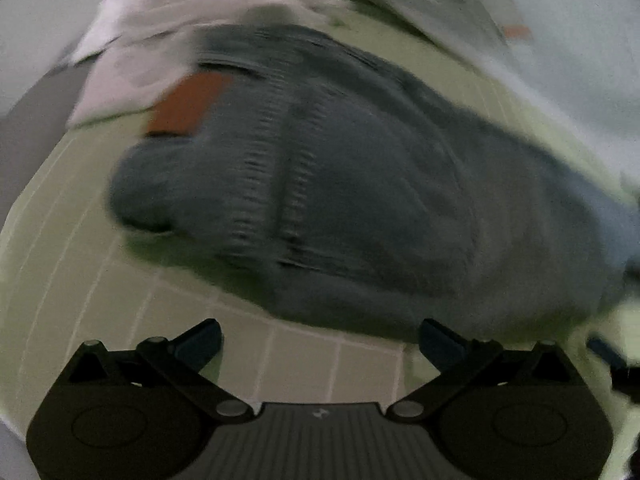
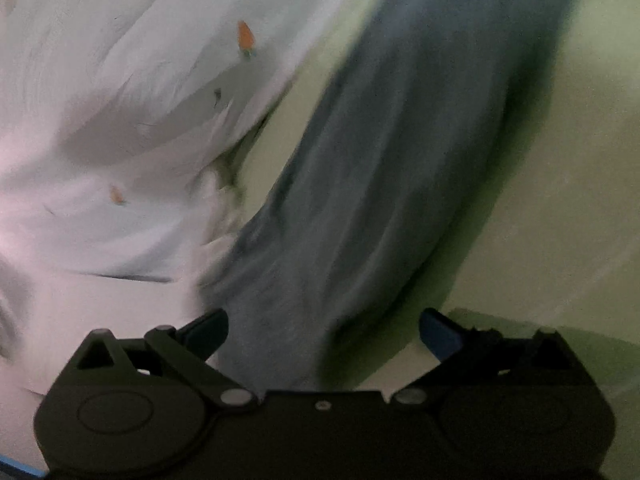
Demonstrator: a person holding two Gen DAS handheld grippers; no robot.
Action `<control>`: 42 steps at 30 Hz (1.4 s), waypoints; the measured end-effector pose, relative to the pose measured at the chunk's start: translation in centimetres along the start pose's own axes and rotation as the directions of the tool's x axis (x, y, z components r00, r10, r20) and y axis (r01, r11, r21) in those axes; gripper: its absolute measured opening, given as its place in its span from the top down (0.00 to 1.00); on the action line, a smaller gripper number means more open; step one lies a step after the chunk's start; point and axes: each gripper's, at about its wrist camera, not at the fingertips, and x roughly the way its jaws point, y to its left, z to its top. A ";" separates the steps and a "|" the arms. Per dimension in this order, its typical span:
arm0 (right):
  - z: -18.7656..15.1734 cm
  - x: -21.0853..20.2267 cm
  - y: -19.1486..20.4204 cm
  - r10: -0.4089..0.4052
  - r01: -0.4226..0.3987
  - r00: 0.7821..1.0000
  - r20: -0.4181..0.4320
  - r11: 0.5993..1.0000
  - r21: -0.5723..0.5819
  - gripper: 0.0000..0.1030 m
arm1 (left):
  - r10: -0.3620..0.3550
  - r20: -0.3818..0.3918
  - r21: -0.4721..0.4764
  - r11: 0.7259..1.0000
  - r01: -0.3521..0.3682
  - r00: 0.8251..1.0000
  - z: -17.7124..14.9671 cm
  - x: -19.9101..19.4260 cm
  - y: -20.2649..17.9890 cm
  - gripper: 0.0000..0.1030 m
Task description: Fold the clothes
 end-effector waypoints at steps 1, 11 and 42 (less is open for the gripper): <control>0.2 -0.5 0.6 -0.072 0.076 0.996 0.043 0.993 -0.091 0.00 | -0.008 0.022 -0.062 0.998 0.010 1.000 0.0 -0.5 1.1 0.00; -0.9 0.0 -0.6 -0.497 0.550 0.832 0.247 0.679 -0.486 0.00 | -0.008 0.116 -0.346 0.937 0.048 0.993 1.1 -1.2 6.8 0.00; 2.0 -0.2 -2.5 -0.470 0.488 0.866 0.173 0.713 -0.503 0.00 | 0.227 0.365 -0.303 0.946 -0.115 0.903 4.9 -4.4 1.6 0.83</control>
